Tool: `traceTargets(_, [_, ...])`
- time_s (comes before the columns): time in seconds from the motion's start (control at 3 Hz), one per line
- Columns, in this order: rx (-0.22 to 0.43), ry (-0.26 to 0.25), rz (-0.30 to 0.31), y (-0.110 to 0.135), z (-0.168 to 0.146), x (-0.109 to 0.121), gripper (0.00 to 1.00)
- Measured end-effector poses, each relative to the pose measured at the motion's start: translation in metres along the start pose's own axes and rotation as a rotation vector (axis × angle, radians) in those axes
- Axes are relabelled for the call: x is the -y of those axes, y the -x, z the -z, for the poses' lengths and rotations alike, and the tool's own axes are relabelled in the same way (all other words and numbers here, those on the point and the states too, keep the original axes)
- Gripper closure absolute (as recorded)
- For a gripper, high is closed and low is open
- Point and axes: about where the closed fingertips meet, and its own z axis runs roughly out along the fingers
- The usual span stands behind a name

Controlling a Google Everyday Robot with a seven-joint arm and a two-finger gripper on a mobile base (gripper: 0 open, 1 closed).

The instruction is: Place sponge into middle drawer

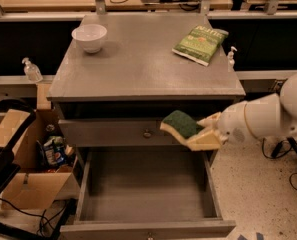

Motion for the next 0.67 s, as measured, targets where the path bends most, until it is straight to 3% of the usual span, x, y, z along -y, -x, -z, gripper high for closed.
traceTargets(0.67, [-0.04, 0.019, 0.108, -0.077, -0.096, -0.057, 1.0])
